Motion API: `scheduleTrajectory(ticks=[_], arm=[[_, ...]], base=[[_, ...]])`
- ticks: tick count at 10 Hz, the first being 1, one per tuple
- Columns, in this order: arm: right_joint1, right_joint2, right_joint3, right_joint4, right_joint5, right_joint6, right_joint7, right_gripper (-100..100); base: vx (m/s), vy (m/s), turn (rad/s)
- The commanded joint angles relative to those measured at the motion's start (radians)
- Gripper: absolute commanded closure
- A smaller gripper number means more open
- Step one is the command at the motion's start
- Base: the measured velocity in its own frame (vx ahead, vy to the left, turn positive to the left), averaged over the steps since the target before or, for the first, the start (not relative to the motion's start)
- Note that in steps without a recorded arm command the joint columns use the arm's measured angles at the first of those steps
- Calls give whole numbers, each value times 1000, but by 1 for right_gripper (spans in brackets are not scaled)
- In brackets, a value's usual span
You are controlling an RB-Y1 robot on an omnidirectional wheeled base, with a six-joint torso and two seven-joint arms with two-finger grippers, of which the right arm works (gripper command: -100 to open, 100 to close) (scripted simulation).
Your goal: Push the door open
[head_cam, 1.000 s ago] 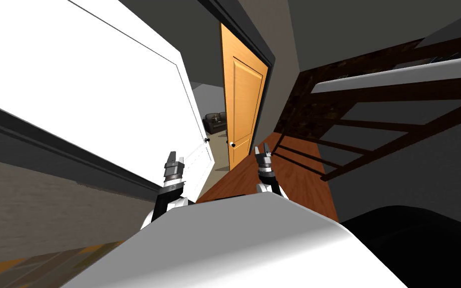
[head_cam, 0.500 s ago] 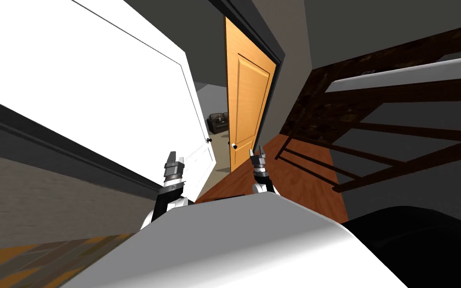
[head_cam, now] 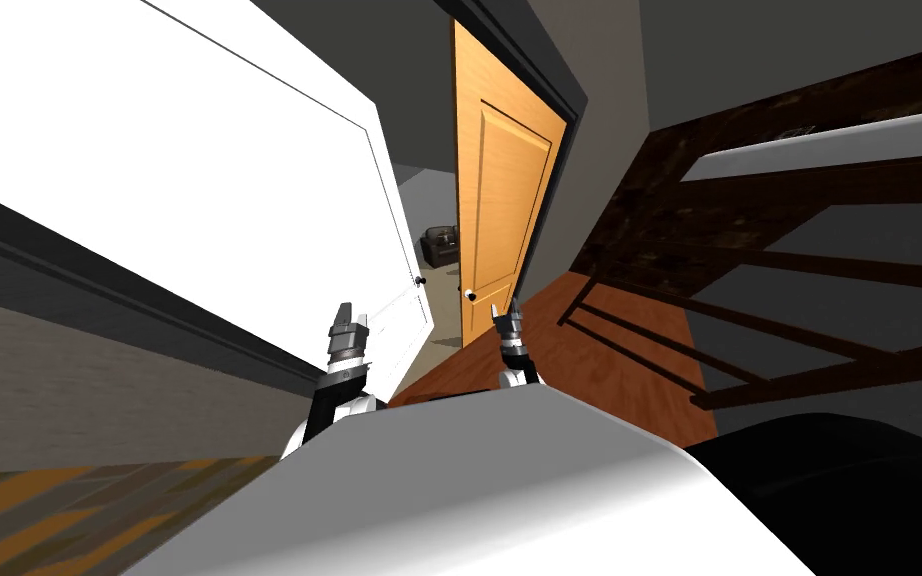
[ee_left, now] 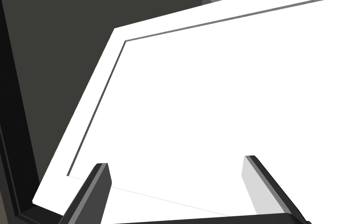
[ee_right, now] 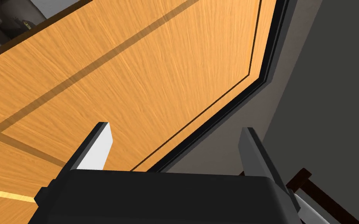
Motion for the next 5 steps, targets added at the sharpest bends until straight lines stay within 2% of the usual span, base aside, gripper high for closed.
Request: scheduleTrajectory(ticks=[1, 3, 5], arm=[[-5, -5, 9, 20, -14, -4, -28, -100], [-28, -12, 41, 83, -56, -16, -91, -100], [-52, -18, 75, 147, -99, -29, -152, -100]], base=[[57, -71, 73], [52, -65, 145], [65, -112, 157]])
